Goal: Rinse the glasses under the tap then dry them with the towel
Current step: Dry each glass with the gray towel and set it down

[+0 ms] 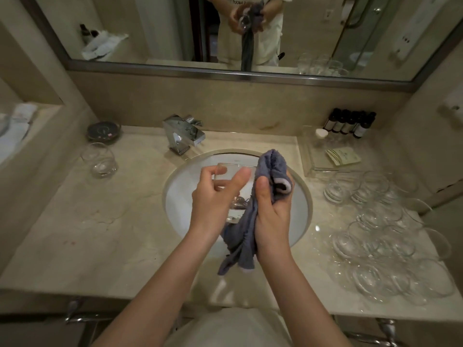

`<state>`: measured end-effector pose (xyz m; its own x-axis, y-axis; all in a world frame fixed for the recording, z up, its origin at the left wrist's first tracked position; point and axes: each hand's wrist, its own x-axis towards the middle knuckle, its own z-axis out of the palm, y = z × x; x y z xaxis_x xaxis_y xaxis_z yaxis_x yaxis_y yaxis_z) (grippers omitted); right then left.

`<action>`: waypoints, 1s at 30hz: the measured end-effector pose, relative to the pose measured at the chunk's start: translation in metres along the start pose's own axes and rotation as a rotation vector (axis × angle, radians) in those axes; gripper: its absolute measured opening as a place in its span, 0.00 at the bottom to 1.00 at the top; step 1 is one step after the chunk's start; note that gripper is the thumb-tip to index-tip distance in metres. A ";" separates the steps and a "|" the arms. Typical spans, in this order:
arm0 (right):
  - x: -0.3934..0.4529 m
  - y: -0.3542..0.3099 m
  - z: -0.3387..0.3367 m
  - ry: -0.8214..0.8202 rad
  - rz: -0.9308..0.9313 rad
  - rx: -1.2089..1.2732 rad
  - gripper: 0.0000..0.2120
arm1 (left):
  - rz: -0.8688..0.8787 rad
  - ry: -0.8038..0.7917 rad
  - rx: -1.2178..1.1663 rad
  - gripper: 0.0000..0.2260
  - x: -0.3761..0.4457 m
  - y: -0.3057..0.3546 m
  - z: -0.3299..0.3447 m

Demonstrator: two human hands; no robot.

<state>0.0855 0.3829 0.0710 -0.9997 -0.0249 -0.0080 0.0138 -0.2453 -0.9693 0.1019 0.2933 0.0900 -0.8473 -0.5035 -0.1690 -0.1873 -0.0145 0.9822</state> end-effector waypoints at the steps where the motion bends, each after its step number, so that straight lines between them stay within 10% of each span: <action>1: 0.001 -0.002 -0.001 -0.004 0.076 0.071 0.25 | -0.048 -0.038 -0.083 0.31 0.000 0.001 -0.002; 5: 0.003 -0.003 -0.007 -0.045 0.281 0.251 0.19 | -0.239 -0.178 -0.272 0.28 -0.004 0.001 -0.004; 13: -0.007 0.000 -0.004 -0.019 0.117 0.036 0.22 | 0.106 0.051 0.193 0.32 -0.012 -0.003 -0.005; 20: -0.001 -0.001 -0.013 -0.045 0.369 0.238 0.28 | -0.173 -0.151 -0.238 0.31 -0.009 -0.004 -0.009; 28: -0.006 0.008 -0.009 -0.017 0.185 0.082 0.07 | 0.052 0.046 0.252 0.28 -0.010 -0.011 -0.011; 30: -0.007 0.004 -0.004 -0.034 0.122 0.038 0.15 | 0.048 0.015 0.264 0.34 -0.014 -0.009 -0.007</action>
<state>0.0928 0.3861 0.0660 -0.9892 -0.0893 -0.1166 0.1370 -0.2747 -0.9517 0.1190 0.2942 0.0840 -0.8512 -0.5110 -0.1196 -0.2719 0.2345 0.9333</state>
